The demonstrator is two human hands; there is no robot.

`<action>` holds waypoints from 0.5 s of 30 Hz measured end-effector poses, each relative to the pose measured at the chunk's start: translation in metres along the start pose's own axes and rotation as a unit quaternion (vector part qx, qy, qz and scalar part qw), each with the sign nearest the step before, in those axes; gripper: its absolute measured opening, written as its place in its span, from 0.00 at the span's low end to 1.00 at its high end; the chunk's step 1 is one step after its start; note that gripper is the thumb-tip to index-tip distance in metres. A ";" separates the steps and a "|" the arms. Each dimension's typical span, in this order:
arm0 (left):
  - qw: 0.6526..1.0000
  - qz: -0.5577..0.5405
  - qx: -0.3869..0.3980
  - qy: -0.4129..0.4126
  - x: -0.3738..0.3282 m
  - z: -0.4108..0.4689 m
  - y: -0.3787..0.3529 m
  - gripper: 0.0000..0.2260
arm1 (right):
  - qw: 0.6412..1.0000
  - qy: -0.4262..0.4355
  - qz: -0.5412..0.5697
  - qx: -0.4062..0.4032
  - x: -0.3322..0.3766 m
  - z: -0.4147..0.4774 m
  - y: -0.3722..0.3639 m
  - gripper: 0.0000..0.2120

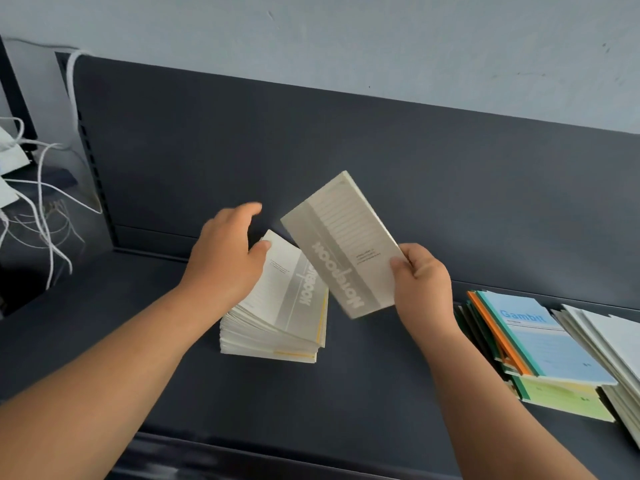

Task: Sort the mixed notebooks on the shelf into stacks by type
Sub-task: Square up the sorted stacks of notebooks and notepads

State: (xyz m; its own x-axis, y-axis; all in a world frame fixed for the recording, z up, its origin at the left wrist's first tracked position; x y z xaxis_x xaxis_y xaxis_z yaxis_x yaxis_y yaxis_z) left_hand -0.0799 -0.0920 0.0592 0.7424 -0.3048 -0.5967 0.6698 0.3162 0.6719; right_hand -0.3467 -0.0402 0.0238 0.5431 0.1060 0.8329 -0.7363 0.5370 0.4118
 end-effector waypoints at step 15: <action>0.997 -0.059 -0.045 0.006 -0.014 0.003 0.010 0.09 | 0.994 -0.036 0.103 0.029 0.018 -0.003 -0.030 0.37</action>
State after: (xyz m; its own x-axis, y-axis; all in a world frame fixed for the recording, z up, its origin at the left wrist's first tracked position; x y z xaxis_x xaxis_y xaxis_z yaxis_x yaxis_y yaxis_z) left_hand -0.0841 -0.0877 0.0758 0.6588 -0.3339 -0.6742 0.7503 0.3579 0.5559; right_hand -0.3131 -0.0520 0.0251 0.3503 0.1468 0.9251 -0.8513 0.4616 0.2492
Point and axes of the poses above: each hand's wrist, its own z-axis towards the middle knuckle, its own y-axis out of the back of the hand, x = y × z, the point moved 9 cm from there along z, towards the middle knuckle, and after that the axes turned 3 degrees about y, right-handed, at the moved point
